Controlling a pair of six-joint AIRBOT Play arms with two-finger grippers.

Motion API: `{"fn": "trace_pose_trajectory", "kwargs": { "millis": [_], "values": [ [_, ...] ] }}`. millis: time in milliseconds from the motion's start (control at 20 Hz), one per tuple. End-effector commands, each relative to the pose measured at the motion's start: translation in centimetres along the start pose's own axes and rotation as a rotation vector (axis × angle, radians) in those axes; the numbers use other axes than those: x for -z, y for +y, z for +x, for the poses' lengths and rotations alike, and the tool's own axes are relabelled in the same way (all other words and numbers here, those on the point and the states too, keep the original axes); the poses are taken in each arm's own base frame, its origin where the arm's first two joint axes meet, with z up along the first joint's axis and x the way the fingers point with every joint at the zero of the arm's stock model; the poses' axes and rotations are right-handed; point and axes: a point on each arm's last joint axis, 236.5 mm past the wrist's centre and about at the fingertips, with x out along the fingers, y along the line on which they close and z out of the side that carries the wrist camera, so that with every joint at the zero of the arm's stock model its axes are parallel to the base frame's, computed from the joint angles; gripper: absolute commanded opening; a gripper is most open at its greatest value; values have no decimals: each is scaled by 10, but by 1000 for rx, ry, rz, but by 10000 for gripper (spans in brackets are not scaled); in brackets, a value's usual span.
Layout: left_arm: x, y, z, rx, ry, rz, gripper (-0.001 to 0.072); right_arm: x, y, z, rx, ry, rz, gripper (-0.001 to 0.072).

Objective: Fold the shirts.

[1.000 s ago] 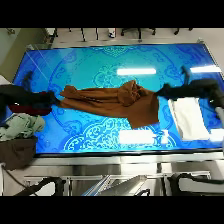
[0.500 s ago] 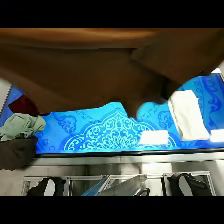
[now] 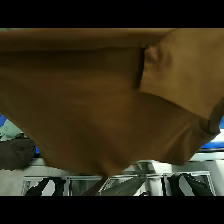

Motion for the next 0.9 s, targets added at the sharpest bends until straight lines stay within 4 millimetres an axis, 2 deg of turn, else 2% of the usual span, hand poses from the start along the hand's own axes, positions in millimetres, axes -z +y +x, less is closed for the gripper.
{"fn": "trace_pose_trajectory", "kwargs": {
  "millis": [0, 100, 150, 250, 350, 400, 500, 600, 700, 850],
  "values": [
    [105, 28, 122, 24, 358, -49, 16, 118, -50, 88, -41, 248, 226, 22],
    [177, 61, 186, -39, 522, -67, 16, 198, -90, 135, 16, 360, 349, 22],
    [213, 75, 214, -56, 598, -91, 16, 234, -109, 152, 47, 412, 404, 22],
    [271, 107, 254, -89, 711, -159, 16, 298, -141, 182, 86, 505, 523, 22],
    [312, 136, 283, -116, 790, -215, 17, 348, -169, 201, 134, 561, 607, 22],
    [324, 148, 293, -124, 816, -237, 16, 367, -182, 208, 158, 580, 628, 22],
    [336, 164, 314, -123, 847, -269, 16, 386, -206, 219, 192, 590, 661, 22],
    [334, 174, 330, -118, 859, -268, 16, 385, -223, 228, 206, 575, 674, 22],
    [324, 174, 342, -102, 860, -254, 17, 367, -237, 235, 210, 533, 657, 22],
    [305, 159, 356, -84, 847, -243, 16, 335, -254, 235, 214, 474, 625, 22]
  ]
}}
